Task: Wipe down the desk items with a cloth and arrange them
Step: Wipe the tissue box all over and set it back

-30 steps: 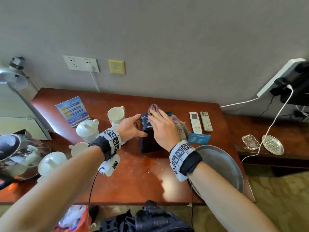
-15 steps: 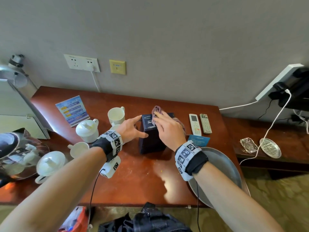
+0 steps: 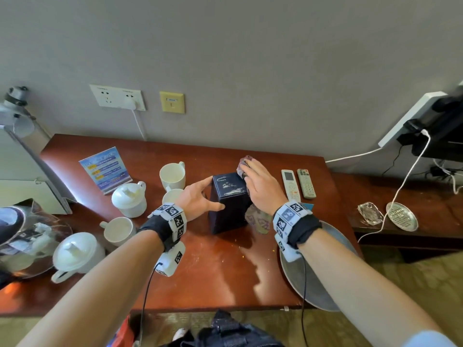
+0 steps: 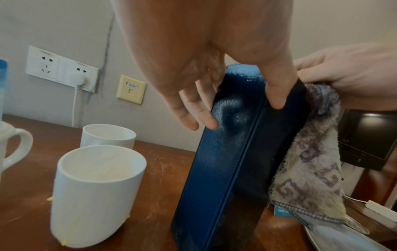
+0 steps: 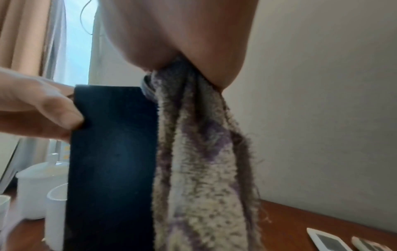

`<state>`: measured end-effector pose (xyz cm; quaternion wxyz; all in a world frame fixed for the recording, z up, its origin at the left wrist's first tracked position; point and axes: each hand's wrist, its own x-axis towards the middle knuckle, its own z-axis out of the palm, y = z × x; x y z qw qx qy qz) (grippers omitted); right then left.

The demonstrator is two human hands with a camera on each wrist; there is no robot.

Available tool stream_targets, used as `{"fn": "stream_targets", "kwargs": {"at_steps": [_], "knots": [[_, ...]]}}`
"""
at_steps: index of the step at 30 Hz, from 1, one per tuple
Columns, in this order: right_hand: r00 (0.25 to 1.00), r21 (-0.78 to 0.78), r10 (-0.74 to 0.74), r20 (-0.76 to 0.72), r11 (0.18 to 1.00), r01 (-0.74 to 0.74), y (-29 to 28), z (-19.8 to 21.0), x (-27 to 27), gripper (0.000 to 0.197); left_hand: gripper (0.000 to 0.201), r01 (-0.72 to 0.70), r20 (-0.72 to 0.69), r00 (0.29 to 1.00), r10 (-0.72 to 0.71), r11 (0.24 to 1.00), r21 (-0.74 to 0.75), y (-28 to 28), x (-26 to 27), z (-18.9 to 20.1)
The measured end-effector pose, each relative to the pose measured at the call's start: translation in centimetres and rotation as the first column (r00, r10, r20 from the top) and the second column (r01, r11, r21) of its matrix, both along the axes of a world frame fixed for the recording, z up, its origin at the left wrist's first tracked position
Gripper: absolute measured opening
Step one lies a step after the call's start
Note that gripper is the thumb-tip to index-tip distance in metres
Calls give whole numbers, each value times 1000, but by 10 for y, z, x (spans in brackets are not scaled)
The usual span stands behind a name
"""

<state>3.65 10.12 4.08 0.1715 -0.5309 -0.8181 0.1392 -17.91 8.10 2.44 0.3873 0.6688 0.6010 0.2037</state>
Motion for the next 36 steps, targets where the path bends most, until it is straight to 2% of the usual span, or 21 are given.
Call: {"fn": "stream_targets", "kwargs": {"at_steps": [2,8,10,12,14,16,18,21,23,25,28,31,33,36], "knots": [[998,64,58,-31,996,-56,-9,1,-12,44,80,-4,-9,1000,4,1000,13,-3,1,4],[971,100,234,-42,968,-229,-26,-13,-51,54,68,-16,-43,999,19,998,64,-8,3,12],[979,105,204,-25,974,-200,-20,-13,-40,60,73,-9,-36,999,11,998,55,-9,2,13],[996,107,83,-23,991,-80,-12,-10,-16,61,79,-5,-51,999,7,1000,27,-9,2,14],[999,91,-44,-3,995,44,-4,-6,6,58,85,-10,-66,998,10,1000,0,-10,2,16],[996,85,-82,-30,993,84,-3,-5,8,52,86,-18,-53,998,17,1000,-15,-12,2,18],[997,99,-48,-69,994,54,-12,-5,-12,50,82,-17,-48,999,17,1000,-9,-14,3,21],[988,74,134,-75,989,-129,-26,-10,-52,57,64,-35,-67,997,37,999,34,-13,4,19],[980,55,197,-44,979,-194,-29,-10,-64,60,53,-52,-66,996,55,998,32,-12,3,17],[985,59,168,-34,984,-166,-24,-8,-56,63,61,-47,-46,998,48,999,20,-12,2,18],[1000,66,-20,5,998,20,-9,-6,-19,61,80,-51,-15,999,50,999,-8,-14,2,18],[990,64,-140,3,988,140,0,-4,0,54,84,-55,-7,998,54,998,-18,-16,2,19],[989,103,-144,-37,984,147,-9,-4,-14,53,84,-57,-11,998,57,998,-20,-16,3,19],[999,105,14,-38,994,-10,-29,-6,-46,59,83,-43,-22,999,43,999,-2,-16,2,18]]}}
